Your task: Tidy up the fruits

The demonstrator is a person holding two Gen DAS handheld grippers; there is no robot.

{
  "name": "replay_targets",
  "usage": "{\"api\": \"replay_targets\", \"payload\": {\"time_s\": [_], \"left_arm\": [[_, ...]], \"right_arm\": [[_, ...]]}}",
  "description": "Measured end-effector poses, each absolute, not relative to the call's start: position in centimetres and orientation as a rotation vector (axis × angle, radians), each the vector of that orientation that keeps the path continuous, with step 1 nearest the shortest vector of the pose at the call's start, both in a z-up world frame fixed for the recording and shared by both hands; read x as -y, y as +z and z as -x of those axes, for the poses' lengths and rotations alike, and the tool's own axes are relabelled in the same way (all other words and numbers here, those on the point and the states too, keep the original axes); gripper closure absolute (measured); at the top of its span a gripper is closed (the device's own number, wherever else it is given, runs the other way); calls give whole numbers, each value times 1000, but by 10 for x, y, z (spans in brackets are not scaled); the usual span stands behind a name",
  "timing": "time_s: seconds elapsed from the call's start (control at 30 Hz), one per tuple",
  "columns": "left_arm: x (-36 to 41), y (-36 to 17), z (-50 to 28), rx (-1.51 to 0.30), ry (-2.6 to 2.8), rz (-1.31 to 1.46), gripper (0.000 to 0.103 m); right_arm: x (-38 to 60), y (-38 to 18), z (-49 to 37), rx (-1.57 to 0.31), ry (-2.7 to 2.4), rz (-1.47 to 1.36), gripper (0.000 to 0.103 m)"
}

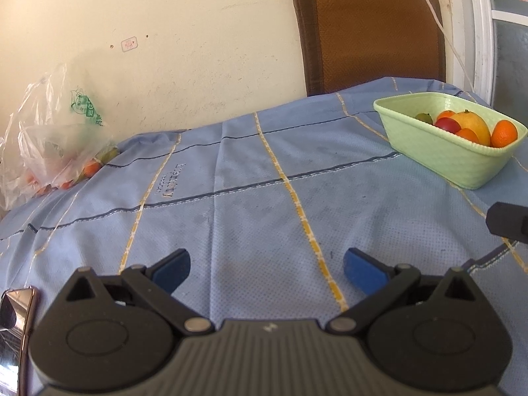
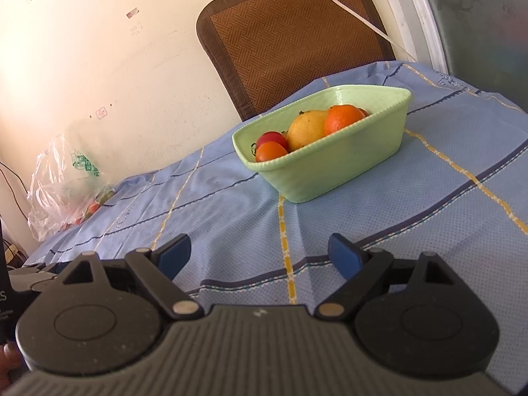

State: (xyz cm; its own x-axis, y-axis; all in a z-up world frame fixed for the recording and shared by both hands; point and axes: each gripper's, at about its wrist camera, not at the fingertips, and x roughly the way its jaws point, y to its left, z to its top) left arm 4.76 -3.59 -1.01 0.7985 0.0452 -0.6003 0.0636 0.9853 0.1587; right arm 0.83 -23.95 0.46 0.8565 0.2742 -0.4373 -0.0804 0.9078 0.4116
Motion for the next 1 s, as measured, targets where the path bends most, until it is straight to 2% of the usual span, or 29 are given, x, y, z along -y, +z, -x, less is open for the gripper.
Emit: {"api": "replay_targets", "payload": {"time_s": [1.0], "left_arm": [[30, -7, -45, -613, 22, -139, 1]], "right_arm": [[243, 6, -4, -482, 159, -422, 15]]}}
